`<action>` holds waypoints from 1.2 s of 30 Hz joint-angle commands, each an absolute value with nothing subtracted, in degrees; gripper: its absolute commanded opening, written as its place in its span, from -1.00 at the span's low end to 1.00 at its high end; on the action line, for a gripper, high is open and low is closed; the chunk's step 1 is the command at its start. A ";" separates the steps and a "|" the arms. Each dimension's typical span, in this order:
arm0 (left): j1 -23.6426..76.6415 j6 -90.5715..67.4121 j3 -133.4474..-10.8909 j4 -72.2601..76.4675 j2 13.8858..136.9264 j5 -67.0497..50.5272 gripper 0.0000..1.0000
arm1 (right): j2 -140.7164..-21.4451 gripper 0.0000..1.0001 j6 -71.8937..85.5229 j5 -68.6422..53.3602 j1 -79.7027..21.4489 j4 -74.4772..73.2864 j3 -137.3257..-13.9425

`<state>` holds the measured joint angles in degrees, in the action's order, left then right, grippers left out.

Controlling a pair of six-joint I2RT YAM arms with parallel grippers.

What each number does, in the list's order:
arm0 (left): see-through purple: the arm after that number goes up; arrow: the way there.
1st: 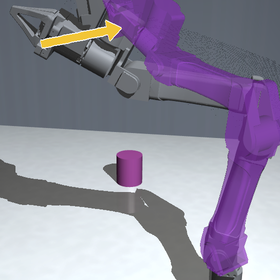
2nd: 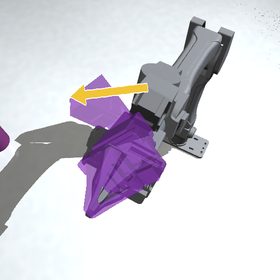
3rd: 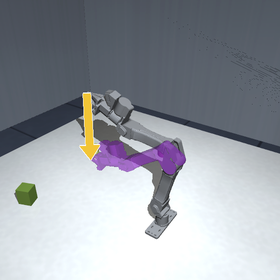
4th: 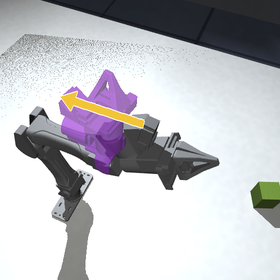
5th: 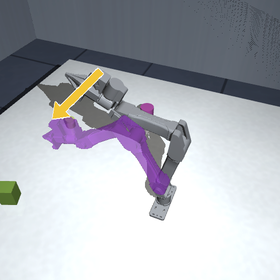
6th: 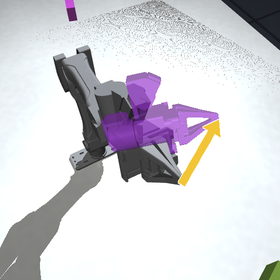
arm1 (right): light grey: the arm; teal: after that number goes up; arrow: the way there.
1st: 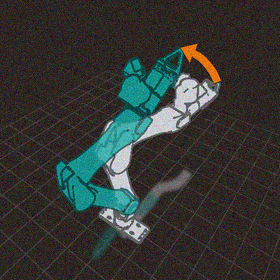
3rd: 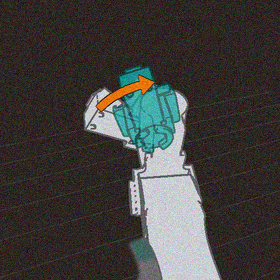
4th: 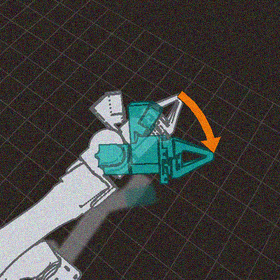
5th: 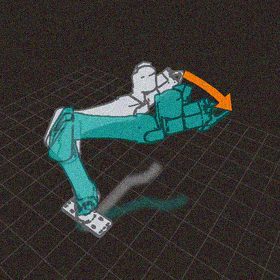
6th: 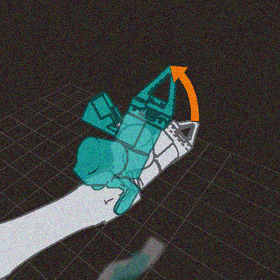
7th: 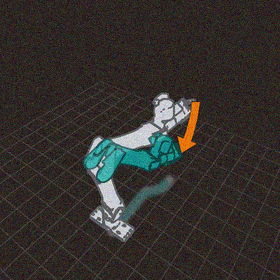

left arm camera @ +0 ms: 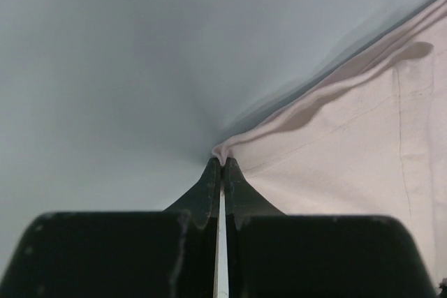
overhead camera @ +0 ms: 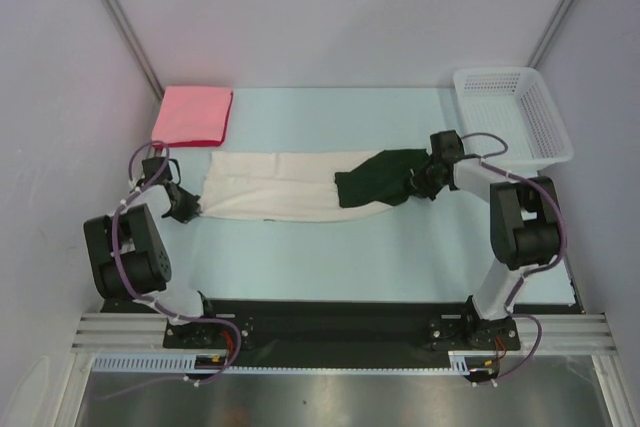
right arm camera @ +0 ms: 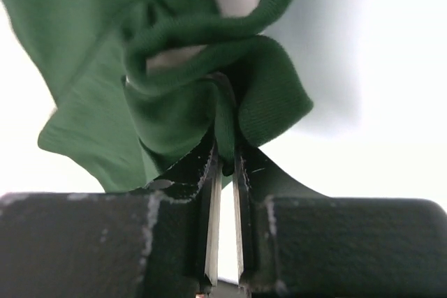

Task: Fold and stack the t-shirts
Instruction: Fold the tshirt

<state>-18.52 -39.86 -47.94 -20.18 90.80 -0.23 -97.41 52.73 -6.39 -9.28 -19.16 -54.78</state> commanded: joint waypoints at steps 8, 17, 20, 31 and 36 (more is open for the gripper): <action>-14.51 -42.98 -37.71 -20.13 79.81 -2.20 -0.99 | -115.99 -0.80 39.82 -5.09 -4.22 -14.77 -77.42; 8.07 -54.38 -30.15 -23.64 70.59 -1.40 -0.99 | -129.11 -0.81 35.95 -10.11 -2.99 -12.92 -96.39; 15.19 -58.34 -27.25 -25.13 66.55 -1.41 -0.99 | -132.44 -0.81 35.69 -10.28 -2.72 -12.66 -101.23; 42.17 -70.31 -24.78 -25.58 63.36 -0.09 -0.99 | -139.65 -0.77 32.35 -7.92 -2.02 -15.55 -111.88; 49.21 -69.26 -26.71 -22.07 67.84 -1.92 -0.99 | -141.15 -0.71 31.29 -0.71 -1.50 -22.84 -115.93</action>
